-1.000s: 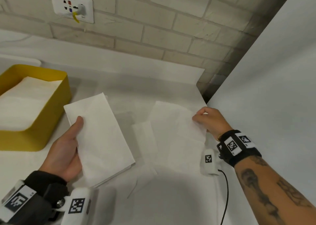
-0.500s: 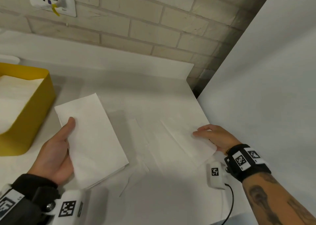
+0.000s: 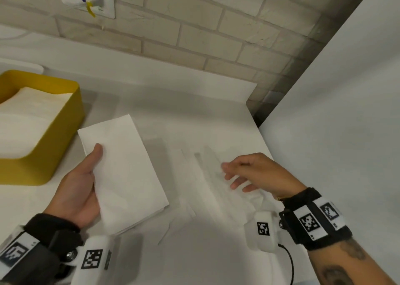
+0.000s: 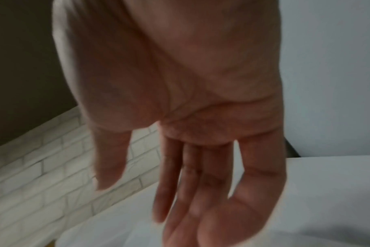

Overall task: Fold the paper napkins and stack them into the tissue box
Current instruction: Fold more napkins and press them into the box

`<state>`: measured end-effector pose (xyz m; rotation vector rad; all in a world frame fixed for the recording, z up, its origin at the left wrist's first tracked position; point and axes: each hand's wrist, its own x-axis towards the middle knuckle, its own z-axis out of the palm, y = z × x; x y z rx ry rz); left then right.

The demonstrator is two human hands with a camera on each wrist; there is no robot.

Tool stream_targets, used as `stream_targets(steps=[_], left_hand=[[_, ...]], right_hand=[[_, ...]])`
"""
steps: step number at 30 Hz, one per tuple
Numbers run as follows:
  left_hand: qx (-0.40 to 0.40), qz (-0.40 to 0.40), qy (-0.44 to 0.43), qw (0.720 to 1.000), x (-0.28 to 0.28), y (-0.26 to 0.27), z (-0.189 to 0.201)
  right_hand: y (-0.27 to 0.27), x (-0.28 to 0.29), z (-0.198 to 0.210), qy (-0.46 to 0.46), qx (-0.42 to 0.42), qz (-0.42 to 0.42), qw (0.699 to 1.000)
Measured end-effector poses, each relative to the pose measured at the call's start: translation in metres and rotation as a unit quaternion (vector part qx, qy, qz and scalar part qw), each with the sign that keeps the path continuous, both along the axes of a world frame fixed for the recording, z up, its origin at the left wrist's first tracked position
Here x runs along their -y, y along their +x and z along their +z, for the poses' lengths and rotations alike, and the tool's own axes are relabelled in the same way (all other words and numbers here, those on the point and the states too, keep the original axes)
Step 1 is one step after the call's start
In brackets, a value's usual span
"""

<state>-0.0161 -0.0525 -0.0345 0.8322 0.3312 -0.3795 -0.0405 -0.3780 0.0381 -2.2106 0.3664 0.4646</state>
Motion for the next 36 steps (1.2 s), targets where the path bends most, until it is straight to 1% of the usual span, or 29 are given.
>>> stream_targets(steps=[2, 3, 6, 9, 13, 16, 18, 21, 23, 25, 27, 29, 30, 33, 36], left_hand=[[0.007, -0.014, 0.003, 1.0, 0.002, 0.0, 0.001], [0.011, -0.019, 0.003, 1.0, 0.002, 0.0, 0.001], [0.02, -0.027, -0.001, 0.999, 0.004, 0.002, 0.004], [0.012, -0.03, -0.009, 0.999, 0.009, 0.004, 0.006], [-0.008, -0.029, -0.012, 0.999, 0.015, 0.005, 0.005], [-0.004, -0.035, -0.001, 0.999, 0.019, 0.004, 0.004], [0.0, -0.041, 0.001, 0.999, 0.022, 0.004, 0.005], [-0.008, -0.047, -0.003, 0.999, 0.025, 0.003, 0.007], [-0.007, -0.053, 0.001, 0.999, 0.028, 0.003, 0.008], [-0.005, -0.06, 0.007, 0.998, 0.032, 0.004, 0.006], [-0.004, -0.067, -0.003, 0.998, 0.036, 0.005, 0.003], [-0.003, -0.078, -0.019, 0.997, 0.038, 0.005, 0.002], [0.0, -0.084, -0.031, 0.996, 0.04, 0.005, 0.001], [0.004, -0.101, -0.054, 0.993, 0.043, 0.004, 0.001], [0.005, -0.119, -0.063, 0.991, 0.044, 0.003, 0.003]], right_hand=[[0.006, 0.007, -0.003, -0.036, 0.031, -0.056, 0.997], [0.009, 0.011, -0.007, -0.072, 0.028, -0.059, 0.995], [0.015, 0.016, -0.031, -0.161, -0.034, -0.022, 0.986], [0.016, 0.009, -0.051, -0.204, -0.06, -0.006, 0.977], [0.017, 0.006, -0.068, -0.144, -0.04, -0.034, 0.988], [0.018, 0.007, -0.07, -0.119, -0.026, -0.028, 0.992], [0.016, 0.008, -0.059, -0.082, 0.0, -0.035, 0.996], [0.009, -0.002, -0.023, -0.013, 0.09, -0.066, 0.994], [0.004, -0.019, 0.009, 0.065, 0.155, -0.075, 0.983], [-0.001, -0.041, 0.038, 0.179, 0.199, -0.066, 0.961], [-0.003, -0.062, 0.055, 0.285, 0.215, -0.053, 0.933], [-0.002, -0.082, 0.054, 0.338, 0.208, -0.052, 0.917], [-0.001, -0.092, 0.047, 0.338, 0.195, -0.053, 0.919], [0.004, -0.115, 0.013, 0.263, 0.155, -0.054, 0.951], [0.007, -0.123, -0.019, 0.228, 0.134, -0.059, 0.963]])
